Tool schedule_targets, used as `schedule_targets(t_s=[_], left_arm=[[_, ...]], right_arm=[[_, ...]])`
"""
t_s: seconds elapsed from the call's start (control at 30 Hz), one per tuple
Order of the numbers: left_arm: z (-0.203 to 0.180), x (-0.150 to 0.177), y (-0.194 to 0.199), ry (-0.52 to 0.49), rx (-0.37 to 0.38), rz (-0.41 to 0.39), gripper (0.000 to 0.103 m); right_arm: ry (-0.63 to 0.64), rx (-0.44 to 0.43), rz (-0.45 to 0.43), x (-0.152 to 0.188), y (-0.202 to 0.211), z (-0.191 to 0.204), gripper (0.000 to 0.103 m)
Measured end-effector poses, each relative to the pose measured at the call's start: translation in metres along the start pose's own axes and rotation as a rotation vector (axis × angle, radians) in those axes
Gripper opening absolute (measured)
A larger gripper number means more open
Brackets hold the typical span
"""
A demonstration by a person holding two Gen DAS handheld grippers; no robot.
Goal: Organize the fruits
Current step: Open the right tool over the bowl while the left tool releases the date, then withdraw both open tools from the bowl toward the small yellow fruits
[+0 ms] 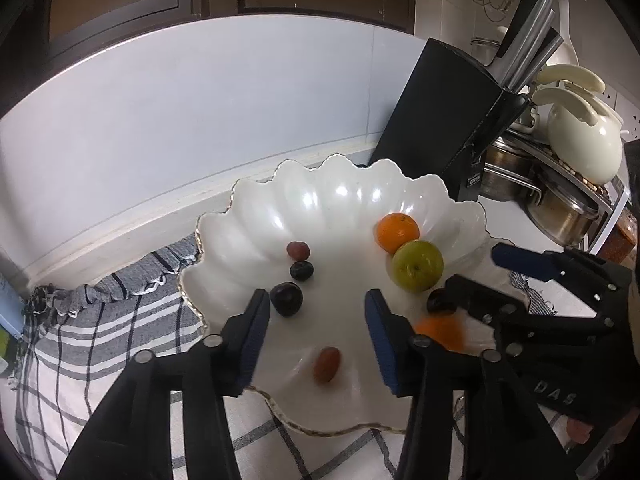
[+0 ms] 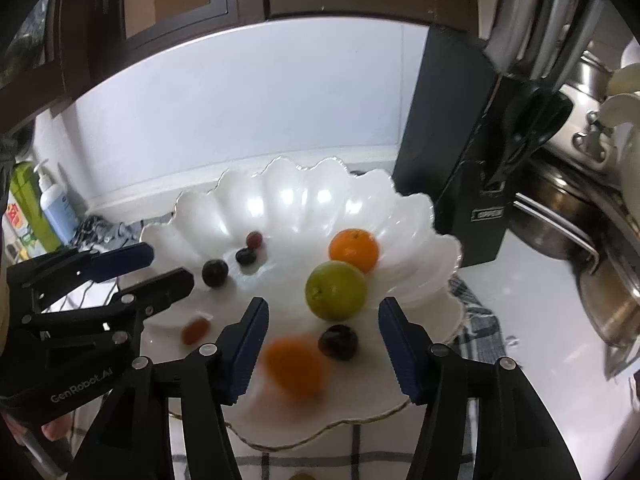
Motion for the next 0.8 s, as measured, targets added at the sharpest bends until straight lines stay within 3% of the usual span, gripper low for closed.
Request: schedule_targets(t_s=[0.5,0.8], left_arm=[[-0.013,0.004,0.066,-0.043,-0.009,-0.128,0.060],[-0.025,0.016,0.105,-0.073,0.006,-0.183,0.064]], right_arm=[[0.036,0.051,-0.164,0.009,0.079,0.006,0.058],[-0.013,0.064,-0.222,0.024,0.121,-0.001,0.058]])
Point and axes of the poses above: each gripper's, at about its wrist camera, not at the fingertips, and y roughly against the way its jaws point, z to its left, x to its underside, the point moved 7 cm from there along -y, roughly the way its jaws point, and after that the axes turned 11 degrees about z, right-handed, at the moved point
